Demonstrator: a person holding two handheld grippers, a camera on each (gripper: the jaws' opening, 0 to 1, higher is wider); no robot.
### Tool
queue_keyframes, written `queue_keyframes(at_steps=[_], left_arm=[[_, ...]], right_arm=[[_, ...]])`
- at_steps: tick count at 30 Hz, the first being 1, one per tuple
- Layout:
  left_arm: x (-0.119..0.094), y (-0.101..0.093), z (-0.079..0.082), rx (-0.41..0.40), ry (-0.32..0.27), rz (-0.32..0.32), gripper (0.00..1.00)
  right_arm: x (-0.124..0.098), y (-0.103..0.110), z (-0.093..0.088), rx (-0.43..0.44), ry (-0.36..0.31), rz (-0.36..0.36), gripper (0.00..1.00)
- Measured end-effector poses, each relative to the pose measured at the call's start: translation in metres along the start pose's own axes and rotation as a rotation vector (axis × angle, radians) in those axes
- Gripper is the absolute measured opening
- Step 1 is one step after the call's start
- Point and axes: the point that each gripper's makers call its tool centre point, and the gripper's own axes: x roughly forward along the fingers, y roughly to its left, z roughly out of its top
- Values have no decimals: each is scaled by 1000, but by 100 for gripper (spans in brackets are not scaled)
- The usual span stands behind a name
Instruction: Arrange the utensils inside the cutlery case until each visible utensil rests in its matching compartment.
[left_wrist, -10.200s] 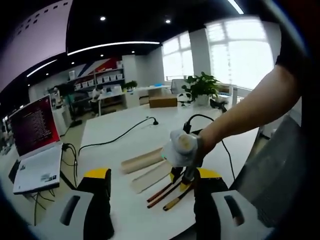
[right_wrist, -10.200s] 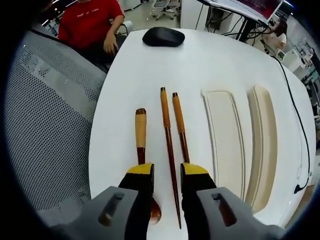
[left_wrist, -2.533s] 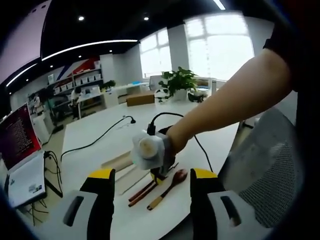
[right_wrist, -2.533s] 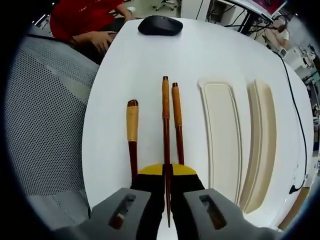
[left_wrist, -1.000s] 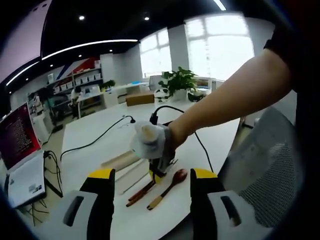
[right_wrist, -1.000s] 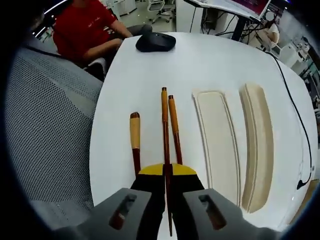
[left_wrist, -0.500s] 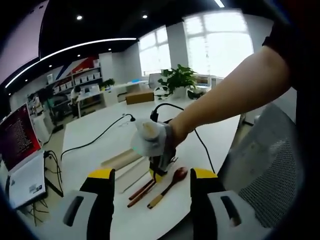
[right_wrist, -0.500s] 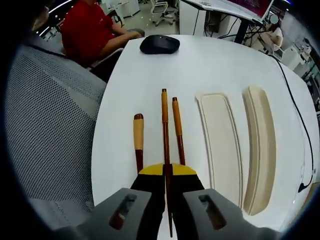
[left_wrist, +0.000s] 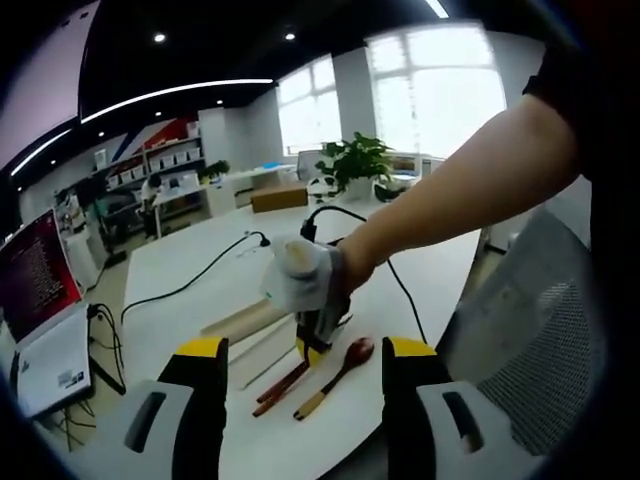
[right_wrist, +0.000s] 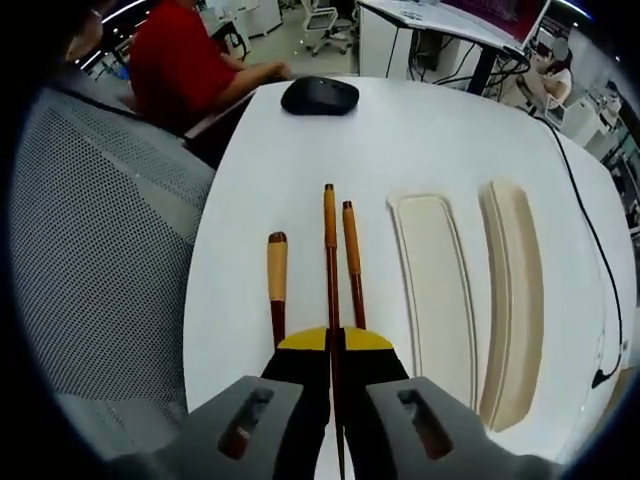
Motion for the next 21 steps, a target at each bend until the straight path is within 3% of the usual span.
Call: queue_keyframes(at_steps=[13, 21], left_arm=[[0, 0, 0, -2, 1, -1, 64], [0, 3, 0, -23, -5, 4, 64]], right_arm=[[-10, -4, 9, 7, -42, -7, 0], [-10, -5, 7, 1, -33, -9, 0]])
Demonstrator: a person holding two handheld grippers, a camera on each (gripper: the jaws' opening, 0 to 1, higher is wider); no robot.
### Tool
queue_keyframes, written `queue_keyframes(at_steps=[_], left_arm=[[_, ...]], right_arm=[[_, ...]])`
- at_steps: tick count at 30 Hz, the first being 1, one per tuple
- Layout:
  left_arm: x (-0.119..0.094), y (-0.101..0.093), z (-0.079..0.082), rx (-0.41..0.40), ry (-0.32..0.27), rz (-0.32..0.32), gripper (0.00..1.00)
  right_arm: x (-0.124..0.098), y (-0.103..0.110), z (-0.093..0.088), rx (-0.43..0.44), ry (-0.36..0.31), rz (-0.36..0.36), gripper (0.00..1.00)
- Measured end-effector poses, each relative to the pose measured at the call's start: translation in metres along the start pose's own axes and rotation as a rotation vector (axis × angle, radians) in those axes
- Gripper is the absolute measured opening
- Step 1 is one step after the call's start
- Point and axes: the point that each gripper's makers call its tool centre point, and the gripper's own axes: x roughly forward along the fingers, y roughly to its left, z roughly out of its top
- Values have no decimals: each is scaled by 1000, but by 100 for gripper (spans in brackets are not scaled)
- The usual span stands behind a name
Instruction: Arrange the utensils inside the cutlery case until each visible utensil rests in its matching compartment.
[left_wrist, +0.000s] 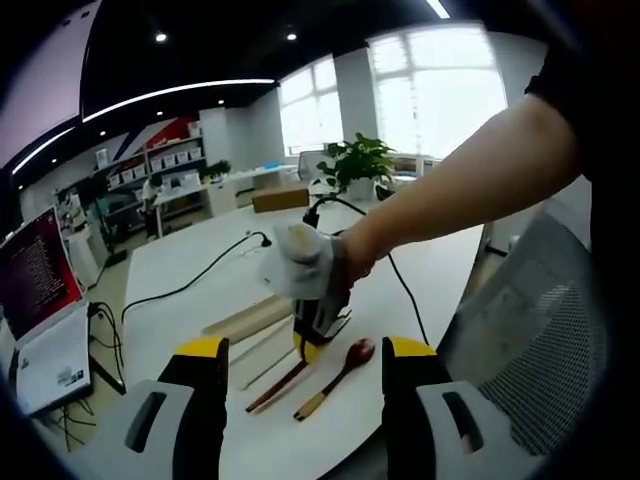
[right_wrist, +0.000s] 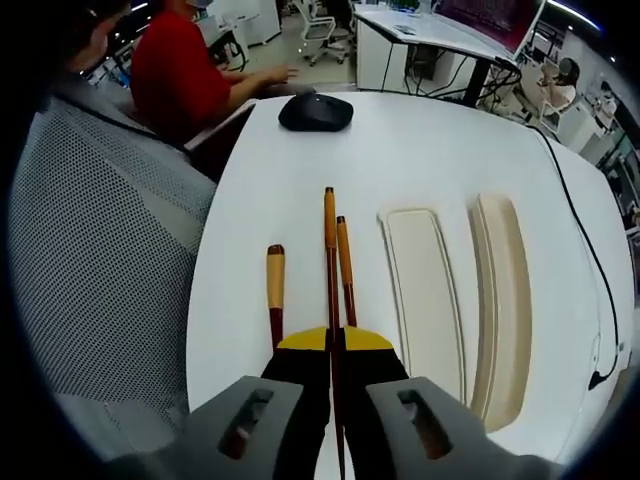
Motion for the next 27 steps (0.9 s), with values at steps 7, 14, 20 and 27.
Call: queue_keyframes(at_steps=[7, 14, 20, 27], left_arm=[[0, -2, -3, 2, 12, -9, 63], [-1, -4, -3, 5, 10, -9, 63], [-2, -4, -3, 2, 4, -6, 63], [-2, -5, -3, 3, 8, -9, 63]], right_arm=[[-6, -3, 2, -7, -5, -10, 0], [-11, -6, 1, -4, -9, -24, 0], [-12, -8, 4, -14, -8, -30, 0], [-13, -11, 4, -21, 3, -26, 0]])
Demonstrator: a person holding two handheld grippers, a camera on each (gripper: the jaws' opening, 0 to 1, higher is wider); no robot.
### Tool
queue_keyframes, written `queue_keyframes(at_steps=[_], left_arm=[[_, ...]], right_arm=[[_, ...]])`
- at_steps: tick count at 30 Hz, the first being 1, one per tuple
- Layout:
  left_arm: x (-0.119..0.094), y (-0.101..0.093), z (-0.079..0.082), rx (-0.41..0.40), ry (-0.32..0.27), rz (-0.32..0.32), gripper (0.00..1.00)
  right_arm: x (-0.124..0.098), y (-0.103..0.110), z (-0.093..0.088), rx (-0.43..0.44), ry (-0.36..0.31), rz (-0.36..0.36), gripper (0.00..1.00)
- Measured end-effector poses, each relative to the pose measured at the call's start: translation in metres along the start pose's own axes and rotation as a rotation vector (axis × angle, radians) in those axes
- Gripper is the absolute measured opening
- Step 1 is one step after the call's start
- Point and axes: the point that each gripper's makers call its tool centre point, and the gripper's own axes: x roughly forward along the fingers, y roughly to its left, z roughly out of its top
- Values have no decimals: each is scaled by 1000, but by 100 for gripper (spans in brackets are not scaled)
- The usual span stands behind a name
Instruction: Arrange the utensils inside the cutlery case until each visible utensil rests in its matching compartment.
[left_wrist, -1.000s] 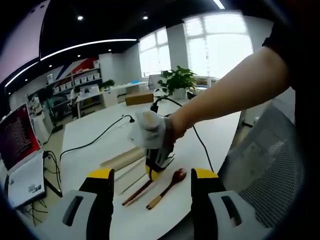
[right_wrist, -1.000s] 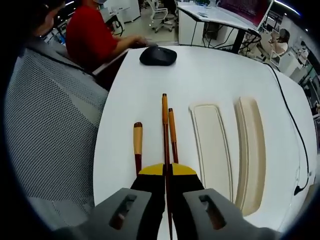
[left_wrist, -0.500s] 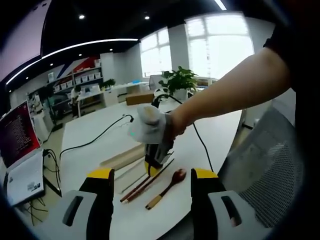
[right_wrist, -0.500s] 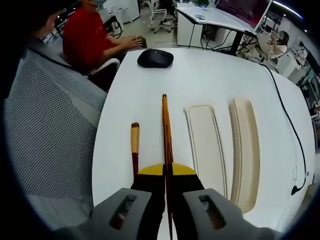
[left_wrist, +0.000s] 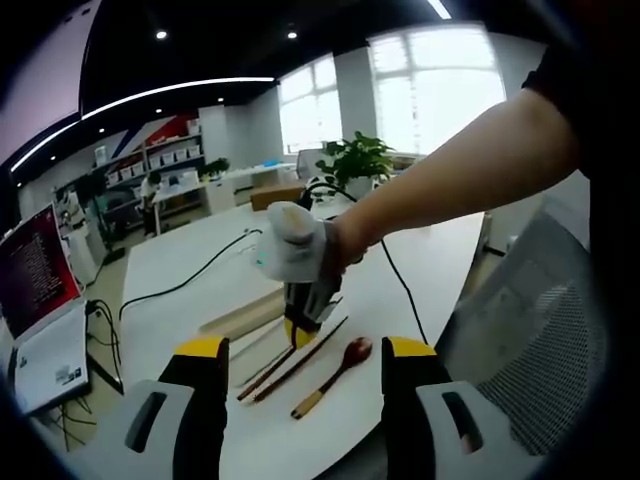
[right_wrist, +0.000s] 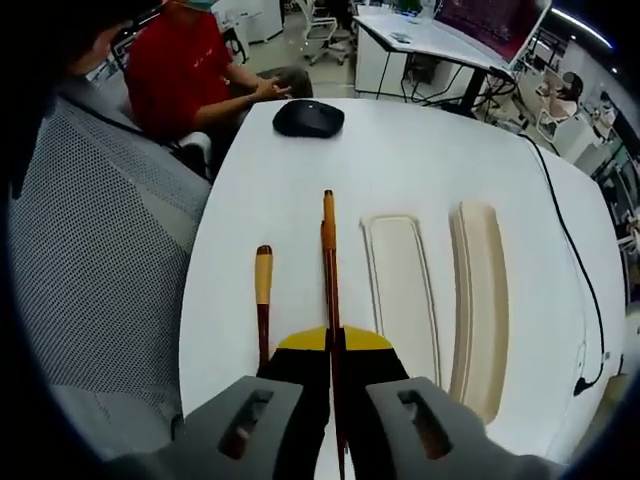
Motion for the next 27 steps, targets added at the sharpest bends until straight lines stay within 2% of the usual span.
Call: queue_keyframes(at_steps=[1, 9, 14, 19, 23, 27], left_arm=[[0, 0, 0, -2, 1, -1, 63], [1, 1, 0, -8, 5, -3, 63], [1, 3, 2, -7, -2, 6, 63], [0, 8, 4, -8, -11, 20, 63], [3, 7, -2, -39, 11, 2, 63], [4, 4, -1, -12, 15, 2, 63]], right_arm=[[0, -1, -1, -26, 9, -7, 0], [1, -3, -4, -13, 13, -17, 0], [-3, -7, 3, -3, -19, -28, 0], [-1, -8, 7, -20, -17, -24, 0], [-7, -15, 13, -26, -32, -28, 0], [-10, -18, 15, -44, -33, -36, 0]])
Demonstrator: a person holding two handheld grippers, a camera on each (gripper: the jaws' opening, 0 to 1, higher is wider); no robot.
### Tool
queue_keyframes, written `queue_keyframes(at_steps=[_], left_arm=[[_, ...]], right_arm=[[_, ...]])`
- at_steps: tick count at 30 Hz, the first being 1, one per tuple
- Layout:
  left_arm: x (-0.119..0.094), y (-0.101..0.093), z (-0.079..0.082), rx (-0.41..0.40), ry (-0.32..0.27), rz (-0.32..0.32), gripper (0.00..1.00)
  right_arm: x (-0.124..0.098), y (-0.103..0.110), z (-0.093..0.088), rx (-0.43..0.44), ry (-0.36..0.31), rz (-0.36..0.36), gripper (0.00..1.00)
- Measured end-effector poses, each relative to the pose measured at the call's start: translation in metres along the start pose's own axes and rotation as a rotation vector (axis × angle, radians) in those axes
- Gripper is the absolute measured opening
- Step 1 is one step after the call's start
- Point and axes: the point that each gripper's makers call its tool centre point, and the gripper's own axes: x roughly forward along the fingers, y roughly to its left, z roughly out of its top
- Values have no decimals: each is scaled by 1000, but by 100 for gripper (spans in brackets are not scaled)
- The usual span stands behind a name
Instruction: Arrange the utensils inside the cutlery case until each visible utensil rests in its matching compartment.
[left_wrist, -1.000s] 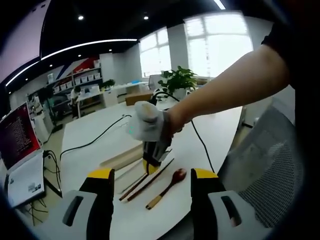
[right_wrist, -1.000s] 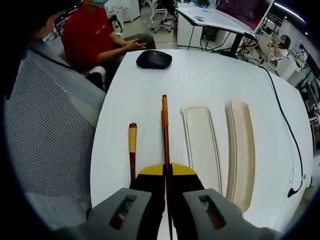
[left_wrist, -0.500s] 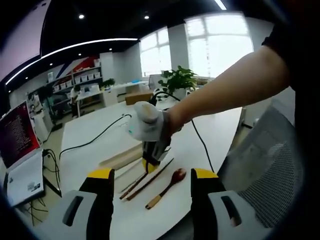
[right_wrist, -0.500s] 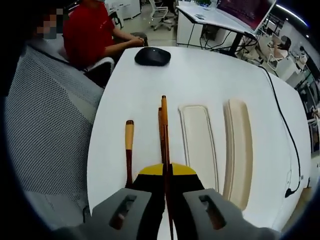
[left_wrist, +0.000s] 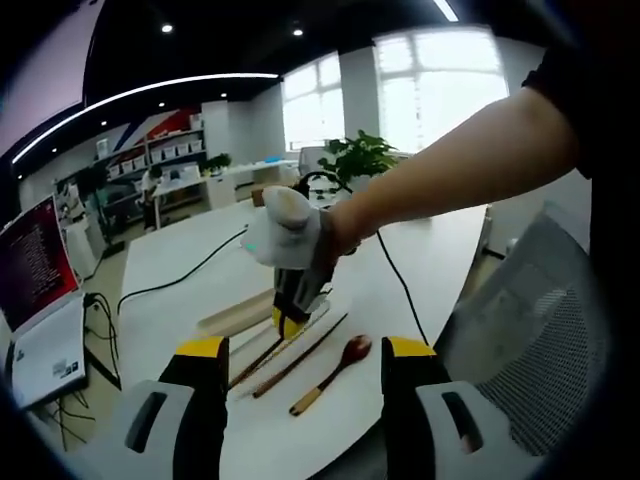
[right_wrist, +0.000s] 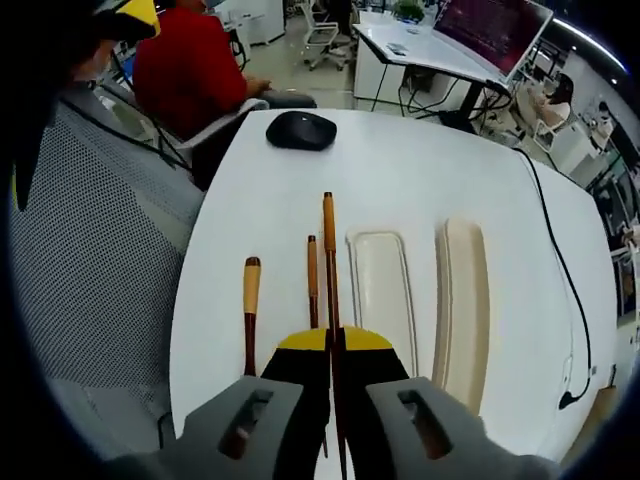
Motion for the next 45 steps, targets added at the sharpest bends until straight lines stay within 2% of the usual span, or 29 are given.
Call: queue_keyframes(at_steps=[2, 4, 9, 12, 17, 27, 41, 43, 45], left_arm=[[1, 3, 0, -19, 2, 1, 63], [2, 2, -3, -42, 6, -8, 63], [0, 2, 0, -19, -7, 5, 63], [0, 1, -2, -35, -4, 3, 63], [-1, 4, 4, -46, -30, 6, 63], [-1, -1, 1, -49, -21, -12, 62], [-2, 7, 7, -49, -44, 13, 62], [0, 3, 1, -65, -20, -5, 62], [0, -2, -4, -46, -3, -14, 62]], right_arm=[[0, -1, 2, 10, -10, 0, 0], [0, -1, 0, -14, 7, 6, 0], [1, -3, 0, -25, 18, 0, 0], [1, -4, 5, -18, 6, -3, 0], [1, -7, 9, 3, -9, -6, 0], [-1, -8, 11, 11, -22, -21, 0], [2, -10, 11, 12, -34, -19, 0], [0, -15, 8, 13, -32, -22, 0], [-1, -17, 8, 24, -43, -29, 0]])
